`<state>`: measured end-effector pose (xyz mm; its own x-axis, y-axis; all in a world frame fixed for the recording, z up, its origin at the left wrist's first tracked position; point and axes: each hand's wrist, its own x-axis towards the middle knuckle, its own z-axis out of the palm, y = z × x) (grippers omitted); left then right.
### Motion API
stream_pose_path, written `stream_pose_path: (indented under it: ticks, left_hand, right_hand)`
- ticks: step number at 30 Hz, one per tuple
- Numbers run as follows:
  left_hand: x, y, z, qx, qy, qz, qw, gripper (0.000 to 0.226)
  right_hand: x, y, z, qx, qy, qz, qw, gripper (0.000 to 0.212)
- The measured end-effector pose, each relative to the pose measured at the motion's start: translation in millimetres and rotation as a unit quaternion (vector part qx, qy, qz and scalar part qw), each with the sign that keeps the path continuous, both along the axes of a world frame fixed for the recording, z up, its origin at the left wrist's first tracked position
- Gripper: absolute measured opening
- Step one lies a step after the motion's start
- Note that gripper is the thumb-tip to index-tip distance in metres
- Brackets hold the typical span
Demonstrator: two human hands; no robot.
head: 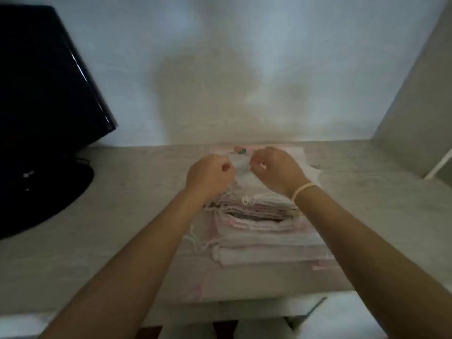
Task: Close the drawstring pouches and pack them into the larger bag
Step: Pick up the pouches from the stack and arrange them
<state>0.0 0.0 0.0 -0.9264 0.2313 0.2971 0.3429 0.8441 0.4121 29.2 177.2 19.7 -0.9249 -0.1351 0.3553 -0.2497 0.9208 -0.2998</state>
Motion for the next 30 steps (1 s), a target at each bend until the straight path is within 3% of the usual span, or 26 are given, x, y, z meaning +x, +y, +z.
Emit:
stream_pose_path:
  ticks: [4, 7, 9, 13, 16, 21, 23, 27, 30]
  left_hand:
    - [32, 5, -7, 0.033, -0.059, -0.059, 0.996, 0.021]
    - [55, 10, -6, 0.017, -0.103, -0.118, 0.987, 0.036]
    - [65, 12, -6, -0.007, -0.098, -0.132, 0.986, 0.048]
    - [78, 17, -7, -0.051, -0.048, -0.094, 0.993, 0.043]
    - [79, 17, -1, 0.006, 0.005, -0.067, 0.998, 0.027]
    - [71, 21, 17, 0.132, -0.013, -0.072, 0.989, 0.035]
    - [61, 22, 21, 0.156, -0.001, -0.061, 0.986, 0.026]
    - [29, 12, 25, 0.203, -0.023, -0.056, 0.977, 0.027]
    - [2, 0, 21, 0.181, -0.027, -0.049, 0.982, 0.03]
  right_hand:
    - [39, 11, -10, -0.011, -0.028, -0.003, 1.0, 0.021]
    - [65, 14, -16, 0.051, -0.083, 0.011, 0.995, 0.035]
    - [72, 14, -21, 0.089, -0.073, -0.003, 0.993, 0.044]
    - [78, 8, -24, 0.125, 0.006, -0.042, 0.991, 0.023]
    - [76, 7, -15, 0.097, 0.069, -0.042, 0.992, 0.022]
    - [69, 0, 0, 0.06, 0.127, -0.022, 0.99, 0.023]
    - [61, -4, 3, 0.049, 0.146, -0.009, 0.988, 0.021]
    - [36, -1, 6, 0.073, 0.139, -0.012, 0.988, 0.02]
    - [18, 13, 0, 0.089, 0.109, -0.045, 0.989, 0.025]
